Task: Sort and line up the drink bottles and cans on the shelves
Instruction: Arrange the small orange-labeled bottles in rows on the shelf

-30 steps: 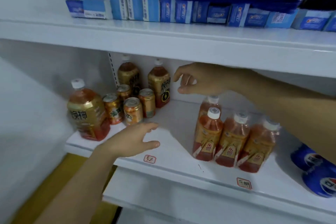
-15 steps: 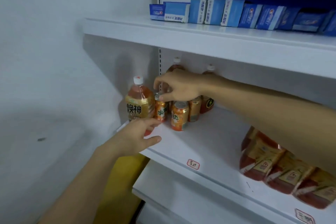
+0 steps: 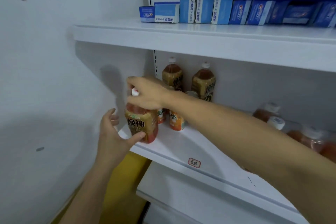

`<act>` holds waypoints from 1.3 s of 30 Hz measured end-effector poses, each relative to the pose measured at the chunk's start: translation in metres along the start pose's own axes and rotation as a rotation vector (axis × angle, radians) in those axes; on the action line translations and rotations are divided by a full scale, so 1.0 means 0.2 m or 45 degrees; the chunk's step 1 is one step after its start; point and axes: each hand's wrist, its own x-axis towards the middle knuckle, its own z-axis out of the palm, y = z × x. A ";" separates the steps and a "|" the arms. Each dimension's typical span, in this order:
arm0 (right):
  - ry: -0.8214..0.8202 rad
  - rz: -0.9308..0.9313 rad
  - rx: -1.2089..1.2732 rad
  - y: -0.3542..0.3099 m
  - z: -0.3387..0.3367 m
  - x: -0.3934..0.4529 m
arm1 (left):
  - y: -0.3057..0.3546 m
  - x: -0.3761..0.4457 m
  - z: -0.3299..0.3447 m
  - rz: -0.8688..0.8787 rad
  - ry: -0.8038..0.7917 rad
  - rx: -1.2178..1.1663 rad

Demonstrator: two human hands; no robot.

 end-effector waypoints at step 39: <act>1.938 1.066 -0.332 -0.38 -1.43 -4.76 | 2.47 -3.37 1.95 0.683 -2.020 -0.954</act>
